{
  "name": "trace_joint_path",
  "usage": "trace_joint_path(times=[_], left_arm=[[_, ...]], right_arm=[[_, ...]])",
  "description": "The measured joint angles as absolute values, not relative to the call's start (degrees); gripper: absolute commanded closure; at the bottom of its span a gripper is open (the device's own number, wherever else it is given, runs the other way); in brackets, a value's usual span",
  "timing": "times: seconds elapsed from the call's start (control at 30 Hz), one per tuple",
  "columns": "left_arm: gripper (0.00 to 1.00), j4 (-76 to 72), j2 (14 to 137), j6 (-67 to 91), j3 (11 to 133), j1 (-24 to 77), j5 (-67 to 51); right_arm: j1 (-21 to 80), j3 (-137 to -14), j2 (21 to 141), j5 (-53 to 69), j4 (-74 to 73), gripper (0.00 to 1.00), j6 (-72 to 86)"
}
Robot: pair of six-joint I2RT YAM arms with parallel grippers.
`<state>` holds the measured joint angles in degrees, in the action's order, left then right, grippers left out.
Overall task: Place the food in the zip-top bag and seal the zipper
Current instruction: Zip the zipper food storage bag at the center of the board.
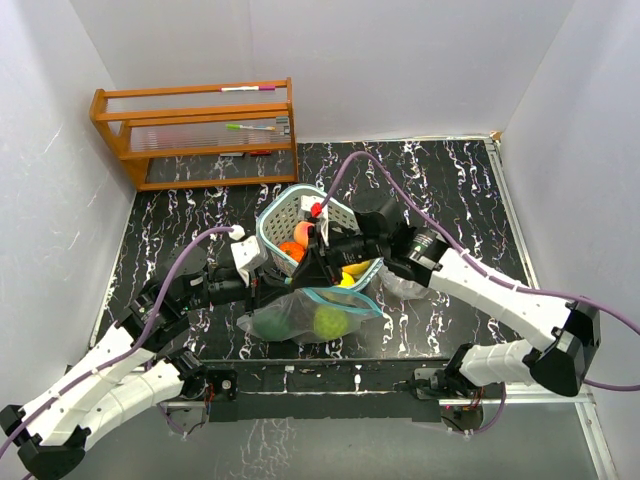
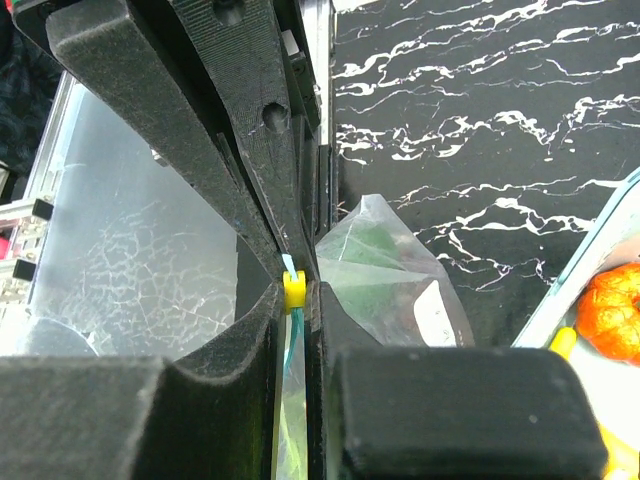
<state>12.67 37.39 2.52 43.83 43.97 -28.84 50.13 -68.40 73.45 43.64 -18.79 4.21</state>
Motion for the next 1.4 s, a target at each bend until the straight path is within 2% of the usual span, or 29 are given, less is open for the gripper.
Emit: trace_joint_path(times=[0.7, 1.03, 1.4], left_arm=[[1.0, 16.3, 36.9, 1.5, 46.5, 44.1, -25.2], [1.0, 16.5, 33.4, 2.5, 49.6, 44.5, -13.9], [1.0, 18.5, 32.7, 0.6, 57.2, 44.8, 5.3]], right_arm=[[50.6, -61.2, 65.7, 35.7, -19.4, 0.92, 4.9], [50.3, -59.8, 59.4, 29.6, -22.5, 0.93, 5.0], [50.0, -55.3, 53.3, 26.5, -21.7, 0.92, 7.7]])
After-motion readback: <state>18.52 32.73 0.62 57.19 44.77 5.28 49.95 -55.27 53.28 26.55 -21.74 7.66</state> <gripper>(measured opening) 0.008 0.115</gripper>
